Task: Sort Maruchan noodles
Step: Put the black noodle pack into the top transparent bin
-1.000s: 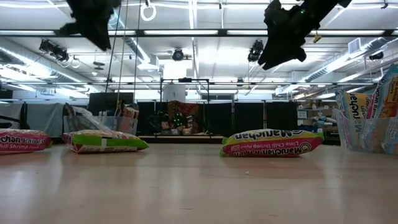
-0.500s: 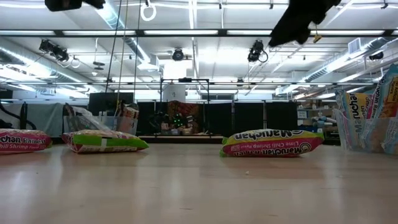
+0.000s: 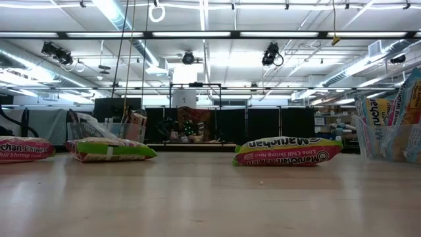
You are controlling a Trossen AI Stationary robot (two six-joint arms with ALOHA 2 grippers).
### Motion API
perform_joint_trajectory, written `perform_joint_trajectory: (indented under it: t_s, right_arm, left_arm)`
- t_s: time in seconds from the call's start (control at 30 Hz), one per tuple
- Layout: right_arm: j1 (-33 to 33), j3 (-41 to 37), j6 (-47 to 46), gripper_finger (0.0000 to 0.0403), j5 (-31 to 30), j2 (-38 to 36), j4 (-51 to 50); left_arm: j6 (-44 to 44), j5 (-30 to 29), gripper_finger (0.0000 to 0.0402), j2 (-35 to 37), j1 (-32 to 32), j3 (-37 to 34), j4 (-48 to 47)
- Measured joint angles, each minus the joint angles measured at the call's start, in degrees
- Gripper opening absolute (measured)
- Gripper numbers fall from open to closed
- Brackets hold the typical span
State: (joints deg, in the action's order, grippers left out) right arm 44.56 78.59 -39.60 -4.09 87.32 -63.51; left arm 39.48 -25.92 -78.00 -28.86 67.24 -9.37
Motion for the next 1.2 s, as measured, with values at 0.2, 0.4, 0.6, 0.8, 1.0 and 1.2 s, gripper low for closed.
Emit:
perform_joint_trajectory:
  t_s: [0.2, 0.4, 0.6, 0.8, 1.0, 1.2]
  right_arm:
    - [12.3, 0.8, -21.9, 0.015, 19.0, 7.3, -0.2]
    - [19.8, -0.1, -26.5, 0.015, 22.6, 14.7, -0.1]
    - [14.6, -1.4, -17.2, 0.015, 19.9, 22.7, 1.6]
    - [7.5, 5.9, -9.8, 0.015, 8.8, 23.6, 3.5]
    - [7.8, 5.8, -6.9, 0.015, 8.1, 22.8, 2.6]
    - [11.1, 0.0, -12.2, 0.015, 13.6, 23.2, 6.0]
  left_arm:
    - [-3.4, 0.0, 0.0034, 0.0, -3.6, 0.0, -0.5]
    - [-4.2, -1.9, 0.0034, -0.4, -6.3, 0.0, -0.5]
    - [-5.7, -5.6, 0.0034, -0.4, -6.6, 0.0, -0.3]
    - [-5.4, -6.0, 0.0034, -0.4, -6.6, 0.0, -0.3]
    - [-5.3, -6.0, 0.0034, -0.4, -6.6, 0.0, -0.4]
    - [-4.6, -6.1, 0.0034, -1.2, -6.6, 0.0, 0.0]
